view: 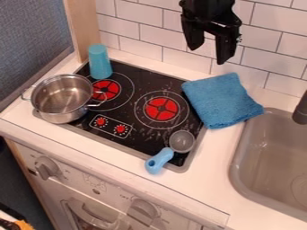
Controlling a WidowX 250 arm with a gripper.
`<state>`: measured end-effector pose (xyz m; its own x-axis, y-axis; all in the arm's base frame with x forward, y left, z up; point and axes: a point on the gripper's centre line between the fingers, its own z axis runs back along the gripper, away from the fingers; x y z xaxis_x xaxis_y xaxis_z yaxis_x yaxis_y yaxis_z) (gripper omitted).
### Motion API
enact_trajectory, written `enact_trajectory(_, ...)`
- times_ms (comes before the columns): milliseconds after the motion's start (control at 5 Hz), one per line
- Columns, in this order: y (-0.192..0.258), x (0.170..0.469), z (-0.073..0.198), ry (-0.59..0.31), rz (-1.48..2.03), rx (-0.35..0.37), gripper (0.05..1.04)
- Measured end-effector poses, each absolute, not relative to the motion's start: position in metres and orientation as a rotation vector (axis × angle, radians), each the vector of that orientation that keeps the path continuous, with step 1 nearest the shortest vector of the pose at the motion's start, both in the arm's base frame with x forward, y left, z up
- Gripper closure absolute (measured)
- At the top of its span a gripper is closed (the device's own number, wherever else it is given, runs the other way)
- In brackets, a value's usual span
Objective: Move the silver pot to the upper right of the burner
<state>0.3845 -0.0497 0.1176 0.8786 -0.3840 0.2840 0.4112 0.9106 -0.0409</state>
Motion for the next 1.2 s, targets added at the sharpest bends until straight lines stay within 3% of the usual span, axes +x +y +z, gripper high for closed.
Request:
enact_trajectory(400, -0.038, 0.374, 0.094, -0.195, -0.407, -0.071, 0.084)
enact_trajectory(1200, 0.051, 0.32, 0.117, -0.198, -0.298, 0.09, 0.084)
